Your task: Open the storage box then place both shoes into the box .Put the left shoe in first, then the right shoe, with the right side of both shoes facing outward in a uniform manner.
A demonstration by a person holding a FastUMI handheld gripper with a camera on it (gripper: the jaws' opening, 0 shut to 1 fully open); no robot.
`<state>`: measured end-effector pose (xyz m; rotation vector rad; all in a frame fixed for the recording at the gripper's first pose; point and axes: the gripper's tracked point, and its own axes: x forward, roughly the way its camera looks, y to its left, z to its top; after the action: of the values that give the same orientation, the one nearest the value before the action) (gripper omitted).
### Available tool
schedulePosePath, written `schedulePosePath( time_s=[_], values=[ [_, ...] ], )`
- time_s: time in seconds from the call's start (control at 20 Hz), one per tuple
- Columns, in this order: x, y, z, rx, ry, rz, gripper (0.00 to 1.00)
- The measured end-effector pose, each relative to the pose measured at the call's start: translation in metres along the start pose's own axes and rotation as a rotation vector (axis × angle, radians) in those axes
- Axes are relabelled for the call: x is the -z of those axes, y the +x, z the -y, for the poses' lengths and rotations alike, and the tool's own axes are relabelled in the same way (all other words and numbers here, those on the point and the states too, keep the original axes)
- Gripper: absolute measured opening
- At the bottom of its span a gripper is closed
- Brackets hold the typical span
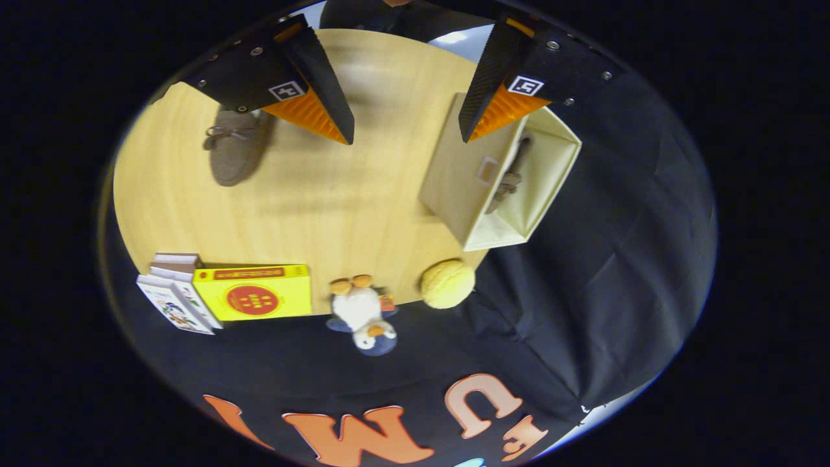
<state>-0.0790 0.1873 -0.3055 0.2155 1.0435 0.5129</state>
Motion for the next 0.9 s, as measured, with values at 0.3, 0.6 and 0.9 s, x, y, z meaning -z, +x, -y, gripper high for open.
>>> schedulePosePath(
  time_s=[0.3, 0.6, 0.9],
  values=[
    [0.044, -0.006, 0.107, 0.145, 0.045, -0.064, 0.97],
    [0.082, 0.003, 0.158, 0.189, 0.041, -0.108, 0.94],
    [0.082, 0.034, 0.193, 0.270, -0.002, -0.047, 0.82]
  ],
)
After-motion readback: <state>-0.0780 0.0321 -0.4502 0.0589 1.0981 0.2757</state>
